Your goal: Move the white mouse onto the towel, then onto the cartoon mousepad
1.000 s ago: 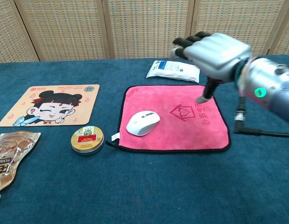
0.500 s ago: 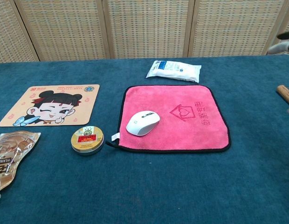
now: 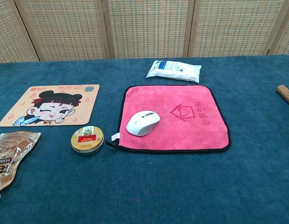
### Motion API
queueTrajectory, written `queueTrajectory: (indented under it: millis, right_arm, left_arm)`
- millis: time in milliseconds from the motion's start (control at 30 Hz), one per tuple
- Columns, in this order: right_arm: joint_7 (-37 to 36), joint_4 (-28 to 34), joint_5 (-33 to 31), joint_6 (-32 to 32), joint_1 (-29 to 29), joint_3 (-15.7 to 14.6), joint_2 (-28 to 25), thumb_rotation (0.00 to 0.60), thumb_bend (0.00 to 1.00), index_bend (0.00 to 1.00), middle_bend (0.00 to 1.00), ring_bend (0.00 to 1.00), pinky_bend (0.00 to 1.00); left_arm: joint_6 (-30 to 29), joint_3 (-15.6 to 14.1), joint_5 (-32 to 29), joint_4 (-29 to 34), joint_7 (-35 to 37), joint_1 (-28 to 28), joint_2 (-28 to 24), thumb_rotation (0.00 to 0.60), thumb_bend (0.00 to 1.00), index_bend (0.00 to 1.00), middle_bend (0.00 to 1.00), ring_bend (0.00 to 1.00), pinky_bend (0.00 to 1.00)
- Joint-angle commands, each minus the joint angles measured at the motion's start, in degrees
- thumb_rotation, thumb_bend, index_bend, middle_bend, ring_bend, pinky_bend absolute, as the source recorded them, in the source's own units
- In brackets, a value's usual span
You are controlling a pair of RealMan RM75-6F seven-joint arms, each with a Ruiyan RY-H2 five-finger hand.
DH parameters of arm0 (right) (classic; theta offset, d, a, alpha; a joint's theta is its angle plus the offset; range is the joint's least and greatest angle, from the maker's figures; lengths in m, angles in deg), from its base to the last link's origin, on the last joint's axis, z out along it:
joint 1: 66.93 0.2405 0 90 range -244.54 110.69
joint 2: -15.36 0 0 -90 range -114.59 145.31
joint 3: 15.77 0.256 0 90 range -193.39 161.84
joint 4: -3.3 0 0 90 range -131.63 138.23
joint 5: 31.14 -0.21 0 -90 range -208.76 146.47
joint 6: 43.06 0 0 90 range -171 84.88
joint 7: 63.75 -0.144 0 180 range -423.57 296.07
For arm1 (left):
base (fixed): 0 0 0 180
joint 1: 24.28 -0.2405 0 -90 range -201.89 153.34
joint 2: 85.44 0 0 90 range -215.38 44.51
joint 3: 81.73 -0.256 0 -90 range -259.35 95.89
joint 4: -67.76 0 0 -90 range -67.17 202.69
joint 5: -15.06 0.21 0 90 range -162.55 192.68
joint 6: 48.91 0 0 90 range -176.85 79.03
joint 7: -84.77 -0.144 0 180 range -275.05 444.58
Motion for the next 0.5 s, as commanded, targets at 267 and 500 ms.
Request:
queueTrajectory:
  millis: [267,500]
  right_arm:
    - [-1.9,3.2,-1.7,4.0,-1.5,1.9,-4.0,0.6,0.0,0.06,0.0,0.0,0.0]
    - [-3.4,2.6,-1.2,4.5,-2.2,3.3,-4.0,0.6,0.0,0.06,0.0,0.0,0.0]
  left_arm:
    - [1.7,0.3,1.2,-0.5,-1.6,1.9,-0.1,0.6,0.0,0.0,0.0,0.0,0.0]
    - [6.7,3.2,3.2,0.1,-3.7,7.8,-4.2,0.6,0.0,0.0,0.0,0.0,0.0]
